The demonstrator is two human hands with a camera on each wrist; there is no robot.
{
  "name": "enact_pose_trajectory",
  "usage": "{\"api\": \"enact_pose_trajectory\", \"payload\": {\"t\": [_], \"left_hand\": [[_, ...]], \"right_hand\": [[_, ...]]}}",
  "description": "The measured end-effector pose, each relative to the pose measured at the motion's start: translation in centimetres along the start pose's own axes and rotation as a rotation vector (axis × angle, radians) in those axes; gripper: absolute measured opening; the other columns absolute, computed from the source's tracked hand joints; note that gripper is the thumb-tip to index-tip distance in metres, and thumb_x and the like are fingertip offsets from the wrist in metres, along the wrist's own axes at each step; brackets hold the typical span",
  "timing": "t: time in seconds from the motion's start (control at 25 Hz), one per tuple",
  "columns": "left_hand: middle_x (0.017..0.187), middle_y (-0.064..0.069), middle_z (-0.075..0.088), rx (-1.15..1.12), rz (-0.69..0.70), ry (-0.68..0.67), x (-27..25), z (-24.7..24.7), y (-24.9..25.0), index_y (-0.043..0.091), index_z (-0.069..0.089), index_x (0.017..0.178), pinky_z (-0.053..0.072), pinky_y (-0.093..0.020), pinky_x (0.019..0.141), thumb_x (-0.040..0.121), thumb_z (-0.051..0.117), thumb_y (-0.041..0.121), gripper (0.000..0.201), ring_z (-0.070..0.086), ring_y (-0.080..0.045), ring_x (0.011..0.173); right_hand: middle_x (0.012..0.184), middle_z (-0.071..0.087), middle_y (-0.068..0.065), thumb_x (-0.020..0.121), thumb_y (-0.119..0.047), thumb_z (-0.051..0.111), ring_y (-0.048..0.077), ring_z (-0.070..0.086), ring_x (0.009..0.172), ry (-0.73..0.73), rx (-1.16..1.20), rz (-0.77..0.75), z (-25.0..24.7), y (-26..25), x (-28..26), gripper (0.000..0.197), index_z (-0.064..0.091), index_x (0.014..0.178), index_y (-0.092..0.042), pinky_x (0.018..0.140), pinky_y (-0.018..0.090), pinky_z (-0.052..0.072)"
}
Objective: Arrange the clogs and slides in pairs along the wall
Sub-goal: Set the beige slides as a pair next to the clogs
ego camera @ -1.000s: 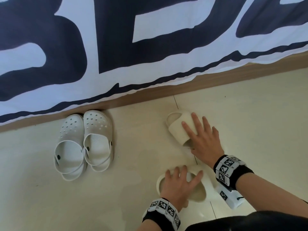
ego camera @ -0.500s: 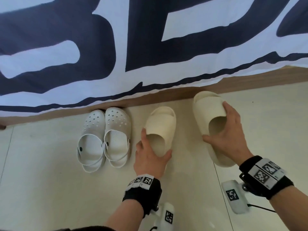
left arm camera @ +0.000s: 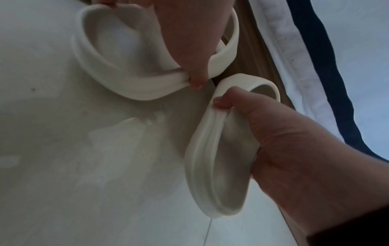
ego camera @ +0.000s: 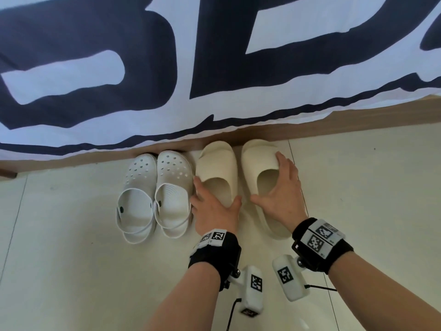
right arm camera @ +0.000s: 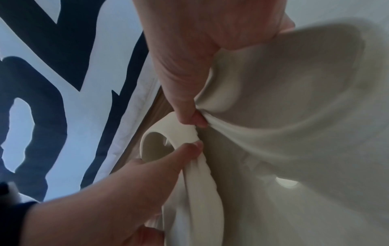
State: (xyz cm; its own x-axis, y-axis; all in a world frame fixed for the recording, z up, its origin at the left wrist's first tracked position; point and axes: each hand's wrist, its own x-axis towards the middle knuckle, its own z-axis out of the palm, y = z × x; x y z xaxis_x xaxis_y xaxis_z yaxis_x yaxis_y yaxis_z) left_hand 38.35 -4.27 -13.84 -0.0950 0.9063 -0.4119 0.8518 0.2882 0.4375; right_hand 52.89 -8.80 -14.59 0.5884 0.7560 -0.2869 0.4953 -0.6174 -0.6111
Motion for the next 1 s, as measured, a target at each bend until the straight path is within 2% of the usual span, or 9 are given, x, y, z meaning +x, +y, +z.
{"api": "enact_pose_trajectory", "payload": {"t": [0.2,0.48,0.68,0.8,0.88,1.0], "left_hand": [[0.143,-0.013,0.033,0.101,-0.002,0.048,0.6,0.2,0.3,0.026,-0.005,0.153,0.045,-0.042,0.092,0.069,0.073,0.06,0.12,0.045,-0.034,0.127],[0.14,-0.014,0.03,0.178,-0.023,0.079,0.6,1.3,0.7,0.026,-0.008,0.153,0.049,-0.039,0.076,0.07,0.073,0.061,0.122,0.05,-0.033,0.116],[0.142,-0.014,0.029,0.23,-0.006,0.103,0.7,1.9,0.7,0.027,-0.007,0.154,0.048,-0.037,0.069,0.069,0.072,0.064,0.121,0.052,-0.032,0.111],[0.145,-0.014,0.027,0.274,0.048,0.131,0.6,1.9,0.6,0.024,-0.005,0.155,0.044,-0.034,0.064,0.073,0.065,0.068,0.116,0.053,-0.032,0.109],[0.149,-0.016,0.024,0.303,0.122,0.13,0.4,1.9,0.2,0.023,-0.005,0.155,0.048,-0.035,0.067,0.077,0.058,0.069,0.11,0.052,-0.033,0.114],[0.154,-0.016,0.017,0.255,0.173,0.069,0.1,1.7,-0.1,0.024,-0.006,0.155,0.05,-0.041,0.083,0.081,0.054,0.062,0.103,0.042,-0.037,0.126]], "right_hand": [[0.166,0.012,0.004,0.059,-0.037,0.083,0.04,0.031,0.141,0.011,0.043,0.072,0.8,-0.4,0.5,0.123,0.006,0.155,-0.037,0.102,0.059,0.043],[0.164,0.013,0.005,0.059,-0.04,0.081,0.042,0.036,0.135,0.005,0.057,0.112,1.8,-0.6,0.6,0.121,0.007,0.155,-0.037,0.099,0.061,0.044],[0.165,0.012,0.007,0.06,-0.042,0.081,0.04,0.034,0.137,-0.003,0.032,0.104,2.4,-0.9,0.5,0.121,0.006,0.155,-0.036,0.1,0.061,0.042],[0.165,0.012,0.01,0.062,-0.04,0.083,0.042,0.033,0.138,-0.021,0.016,0.086,3.0,-1.4,0.6,0.121,0.006,0.156,-0.034,0.102,0.06,0.039],[0.165,0.012,0.013,0.064,-0.039,0.083,0.043,0.032,0.139,-0.025,0.025,0.079,3.2,-1.4,0.6,0.12,0.007,0.157,-0.033,0.103,0.06,0.038],[0.165,0.01,0.017,0.07,-0.044,0.081,0.044,0.028,0.142,-0.028,0.045,0.059,3.5,-0.9,0.7,0.115,0.007,0.158,-0.032,0.106,0.06,0.036]]}}
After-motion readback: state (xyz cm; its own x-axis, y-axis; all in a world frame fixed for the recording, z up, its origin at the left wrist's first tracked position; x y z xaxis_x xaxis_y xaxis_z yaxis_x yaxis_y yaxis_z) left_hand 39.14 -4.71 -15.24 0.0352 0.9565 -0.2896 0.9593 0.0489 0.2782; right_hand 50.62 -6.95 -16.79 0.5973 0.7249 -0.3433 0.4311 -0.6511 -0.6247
